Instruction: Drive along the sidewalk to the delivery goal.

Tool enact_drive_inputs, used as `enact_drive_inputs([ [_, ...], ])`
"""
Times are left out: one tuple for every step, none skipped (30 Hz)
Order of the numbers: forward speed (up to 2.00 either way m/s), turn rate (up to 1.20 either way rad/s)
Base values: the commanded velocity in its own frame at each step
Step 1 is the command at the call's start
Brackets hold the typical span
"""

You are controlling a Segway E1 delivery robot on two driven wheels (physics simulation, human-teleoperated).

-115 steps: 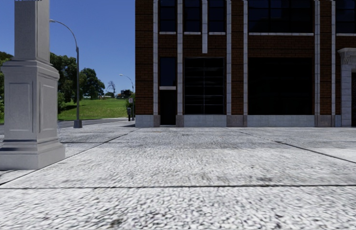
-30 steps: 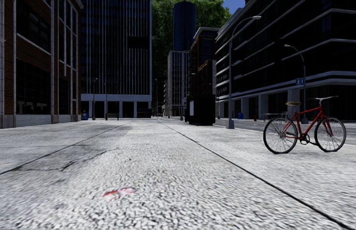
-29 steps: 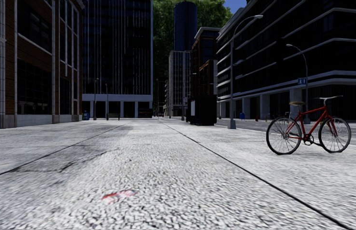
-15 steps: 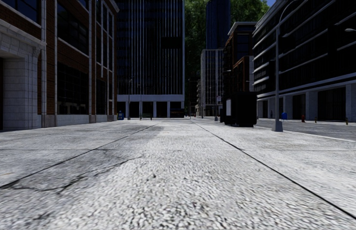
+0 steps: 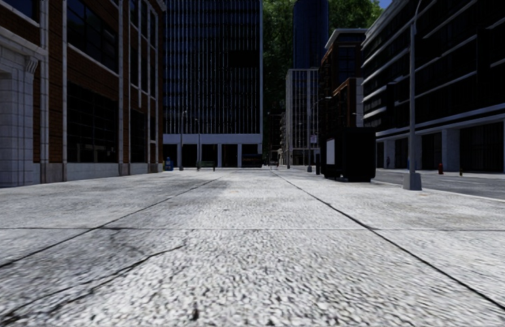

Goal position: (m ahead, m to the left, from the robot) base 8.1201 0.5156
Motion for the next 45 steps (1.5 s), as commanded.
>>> enact_drive_inputs([
  [2.0,0.86],
  [2.0,0.95],
  [2.0,0.97],
  [2.0,0.97],
  [2.0,0.82],
  [2.0,0.42],
  [2.0,0.27],
  [2.0,0.16],
  [2.0,0.07],
  [2.0,0.04],
  [2.0,0.02],
  [2.0,0.0],
  [2.0,0.0],
  [2.0,0.0],
  [2.0,0.0],
  [2.0,0.0],
  [2.0,0.0],
  [2.0,0.0],
  [2.0,0.0],
  [2.0,0.0],
  [2.0,0.0],
  [2.0,0.0],
  [2.0,0.0],
  [2.0,0.0],
  [2.0,0.0],
  [2.0,0.0],
  [2.0,0.0],
  [2.0,0.0],
  [2.0,0.0],
  [2.0,0.0],
  [2.0,0.0],
  [2.0,0.0],
  [2.0,0.0],
  [2.0,0.0],
  [2.0,0.0],
  [2.0,0.0],
  [2.0,0.0],
  [2.0,0.0],
  [2.0,0.0],
  [2.0,0.0],
  [2.0,0.0],
  [2.0,0.0],
  [2.0,0.0],
  [2.0,0.0],
  [2.0,0.0],
])
